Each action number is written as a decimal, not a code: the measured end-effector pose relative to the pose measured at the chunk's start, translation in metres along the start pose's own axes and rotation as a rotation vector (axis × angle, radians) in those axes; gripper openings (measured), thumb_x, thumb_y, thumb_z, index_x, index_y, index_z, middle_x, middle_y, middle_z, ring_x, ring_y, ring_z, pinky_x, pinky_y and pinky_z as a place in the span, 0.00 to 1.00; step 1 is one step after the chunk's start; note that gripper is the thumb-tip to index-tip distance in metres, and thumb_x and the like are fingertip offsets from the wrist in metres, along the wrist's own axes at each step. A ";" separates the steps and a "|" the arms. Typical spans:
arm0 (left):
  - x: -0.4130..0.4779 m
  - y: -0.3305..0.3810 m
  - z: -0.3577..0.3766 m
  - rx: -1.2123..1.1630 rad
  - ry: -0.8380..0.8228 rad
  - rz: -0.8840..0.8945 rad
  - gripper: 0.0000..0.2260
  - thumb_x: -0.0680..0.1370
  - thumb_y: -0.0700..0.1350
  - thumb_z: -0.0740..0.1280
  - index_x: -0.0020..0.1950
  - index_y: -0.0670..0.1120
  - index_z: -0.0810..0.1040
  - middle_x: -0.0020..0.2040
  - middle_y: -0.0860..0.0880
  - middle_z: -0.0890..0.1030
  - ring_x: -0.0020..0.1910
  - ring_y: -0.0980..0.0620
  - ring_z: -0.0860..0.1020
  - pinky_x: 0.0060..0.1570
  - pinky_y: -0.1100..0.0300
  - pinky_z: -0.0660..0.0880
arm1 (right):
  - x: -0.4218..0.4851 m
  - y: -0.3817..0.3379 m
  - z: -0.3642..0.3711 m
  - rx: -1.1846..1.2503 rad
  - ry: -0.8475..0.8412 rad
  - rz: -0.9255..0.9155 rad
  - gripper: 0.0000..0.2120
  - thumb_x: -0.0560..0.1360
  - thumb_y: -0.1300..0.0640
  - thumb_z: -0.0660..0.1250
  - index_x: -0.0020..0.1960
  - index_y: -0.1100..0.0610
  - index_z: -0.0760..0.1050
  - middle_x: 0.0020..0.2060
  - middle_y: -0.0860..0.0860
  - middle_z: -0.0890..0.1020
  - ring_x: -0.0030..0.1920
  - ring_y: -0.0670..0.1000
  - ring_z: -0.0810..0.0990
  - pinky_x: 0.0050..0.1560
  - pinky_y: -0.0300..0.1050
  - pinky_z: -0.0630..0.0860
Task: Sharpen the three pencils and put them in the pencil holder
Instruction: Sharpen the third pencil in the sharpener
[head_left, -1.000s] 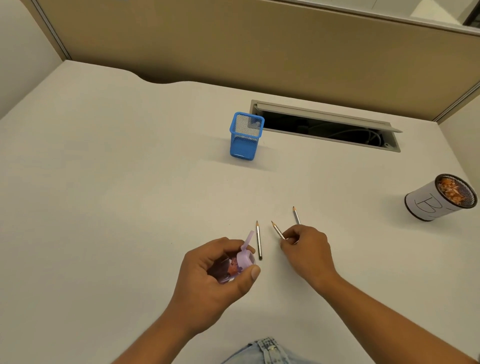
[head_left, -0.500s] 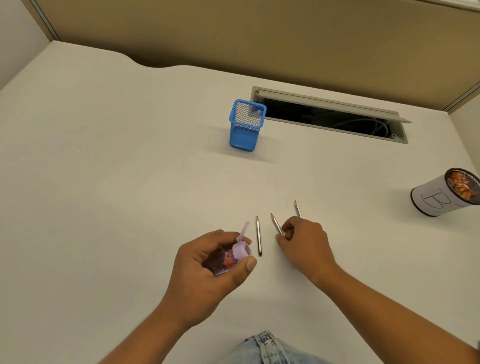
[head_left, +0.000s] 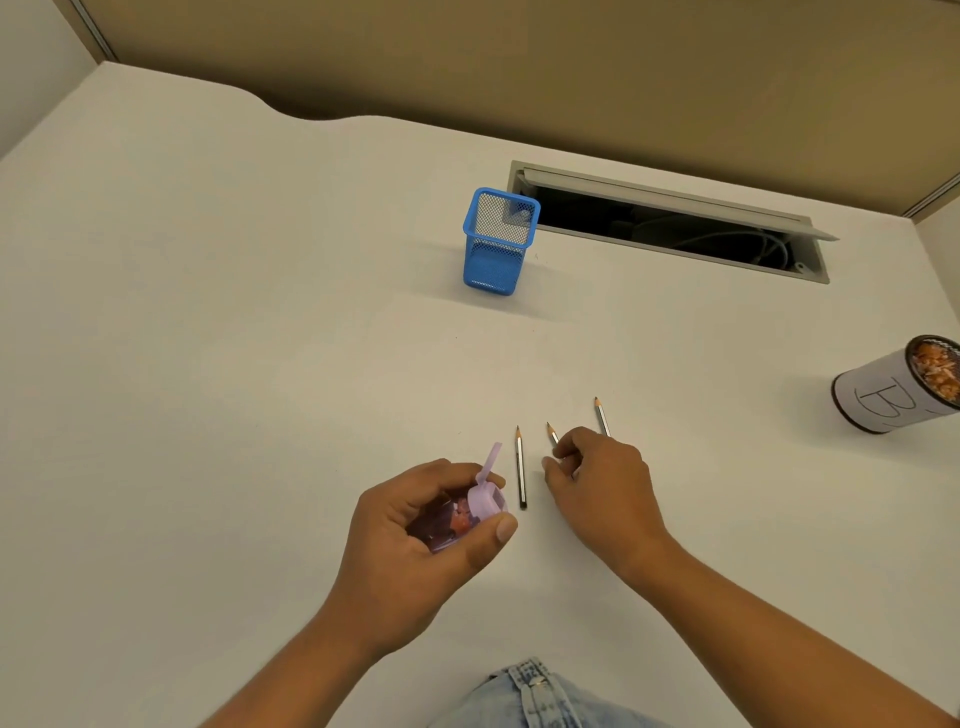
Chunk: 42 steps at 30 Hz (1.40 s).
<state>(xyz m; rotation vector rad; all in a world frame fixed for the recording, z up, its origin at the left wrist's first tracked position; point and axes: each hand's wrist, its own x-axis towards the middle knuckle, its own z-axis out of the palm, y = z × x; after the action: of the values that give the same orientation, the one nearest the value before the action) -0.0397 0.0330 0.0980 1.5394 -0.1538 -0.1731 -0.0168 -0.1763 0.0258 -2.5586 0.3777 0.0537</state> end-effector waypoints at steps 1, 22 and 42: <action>0.000 0.000 0.000 0.007 -0.004 0.002 0.11 0.67 0.51 0.75 0.48 0.60 0.84 0.44 0.57 0.86 0.39 0.57 0.83 0.41 0.69 0.78 | -0.001 -0.004 0.003 0.007 -0.014 -0.007 0.03 0.74 0.52 0.70 0.44 0.49 0.76 0.32 0.41 0.79 0.35 0.42 0.78 0.39 0.40 0.76; -0.002 0.022 0.000 0.120 -0.066 0.104 0.12 0.68 0.53 0.75 0.50 0.60 0.83 0.43 0.54 0.84 0.36 0.53 0.80 0.38 0.55 0.82 | -0.049 -0.052 -0.107 0.696 -0.165 -0.117 0.02 0.72 0.50 0.74 0.45 0.45 0.84 0.30 0.50 0.83 0.29 0.44 0.76 0.30 0.36 0.73; -0.037 0.062 0.000 0.247 -0.217 0.131 0.12 0.67 0.54 0.77 0.48 0.52 0.84 0.39 0.52 0.82 0.34 0.55 0.76 0.33 0.63 0.72 | -0.121 -0.068 -0.163 0.307 0.036 -0.485 0.03 0.69 0.49 0.74 0.43 0.42 0.83 0.40 0.38 0.85 0.35 0.45 0.81 0.27 0.40 0.74</action>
<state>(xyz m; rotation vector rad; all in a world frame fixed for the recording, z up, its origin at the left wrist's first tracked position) -0.0752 0.0417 0.1601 1.7483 -0.4605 -0.2234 -0.1209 -0.1760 0.2127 -2.2792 -0.2139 -0.2133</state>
